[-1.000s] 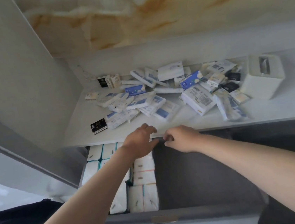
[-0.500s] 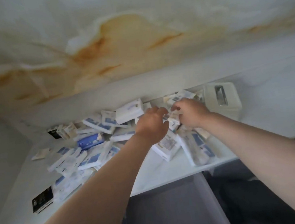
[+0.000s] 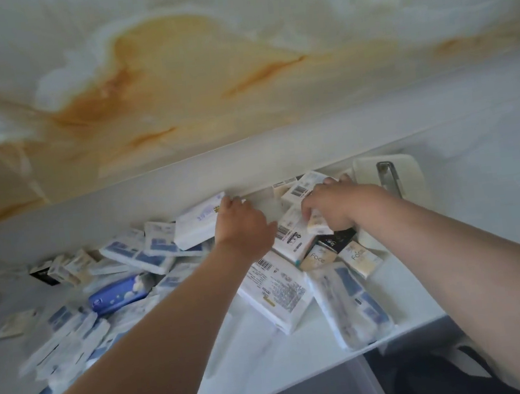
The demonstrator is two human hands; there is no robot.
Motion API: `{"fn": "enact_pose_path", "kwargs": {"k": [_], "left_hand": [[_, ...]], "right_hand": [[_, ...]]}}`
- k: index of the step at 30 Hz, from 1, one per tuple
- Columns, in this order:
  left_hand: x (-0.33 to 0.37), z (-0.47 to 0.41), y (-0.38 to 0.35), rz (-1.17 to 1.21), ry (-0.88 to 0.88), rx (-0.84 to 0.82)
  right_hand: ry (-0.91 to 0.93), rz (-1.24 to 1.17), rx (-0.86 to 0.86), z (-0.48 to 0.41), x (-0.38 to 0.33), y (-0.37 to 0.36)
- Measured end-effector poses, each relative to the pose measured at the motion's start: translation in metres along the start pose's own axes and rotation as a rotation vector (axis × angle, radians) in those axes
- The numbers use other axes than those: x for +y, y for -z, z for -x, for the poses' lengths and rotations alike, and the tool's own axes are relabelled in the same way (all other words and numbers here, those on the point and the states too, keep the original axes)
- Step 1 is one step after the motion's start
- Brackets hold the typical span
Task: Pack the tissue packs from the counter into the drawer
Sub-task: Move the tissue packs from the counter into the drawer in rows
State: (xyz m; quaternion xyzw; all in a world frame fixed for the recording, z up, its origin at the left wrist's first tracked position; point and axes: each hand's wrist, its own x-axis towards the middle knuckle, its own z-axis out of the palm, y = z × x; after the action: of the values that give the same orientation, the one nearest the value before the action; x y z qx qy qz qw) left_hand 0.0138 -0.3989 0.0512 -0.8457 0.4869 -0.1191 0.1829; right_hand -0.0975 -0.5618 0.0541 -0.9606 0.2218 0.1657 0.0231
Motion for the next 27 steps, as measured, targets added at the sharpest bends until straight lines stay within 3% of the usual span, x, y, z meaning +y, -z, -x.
{"fn": "enact_pose_path", "kwargs": {"k": [4, 8, 15, 20, 23, 27], "left_hand": [[0.03, -0.017, 0.005, 0.15, -0.091, -0.118], [0.046, -0.024, -0.006, 0.214, -0.055, -0.284], [0.001, -0.032, 0.01, 0.377, 0.031, -0.092], [-0.035, -0.024, 0.014, 0.583, 0.196, -0.004], [-0.043, -0.014, 0.005, 0.542, 0.224, 0.036], [-0.048, -0.008, -0.009, 0.426, 0.217, 0.129]], "right_hand": [[-0.035, -0.013, 0.136, 0.0, 0.006, -0.002], [-0.112, -0.063, 0.25, -0.01, 0.01, -0.011], [-0.198, -0.189, 0.325, -0.037, 0.018, -0.011], [-0.276, -0.155, 0.128, -0.049, 0.002, -0.02], [-0.332, -0.117, 0.081, -0.052, -0.009, -0.027], [-0.304, -0.211, 0.16, -0.054, -0.023, -0.028]]}}
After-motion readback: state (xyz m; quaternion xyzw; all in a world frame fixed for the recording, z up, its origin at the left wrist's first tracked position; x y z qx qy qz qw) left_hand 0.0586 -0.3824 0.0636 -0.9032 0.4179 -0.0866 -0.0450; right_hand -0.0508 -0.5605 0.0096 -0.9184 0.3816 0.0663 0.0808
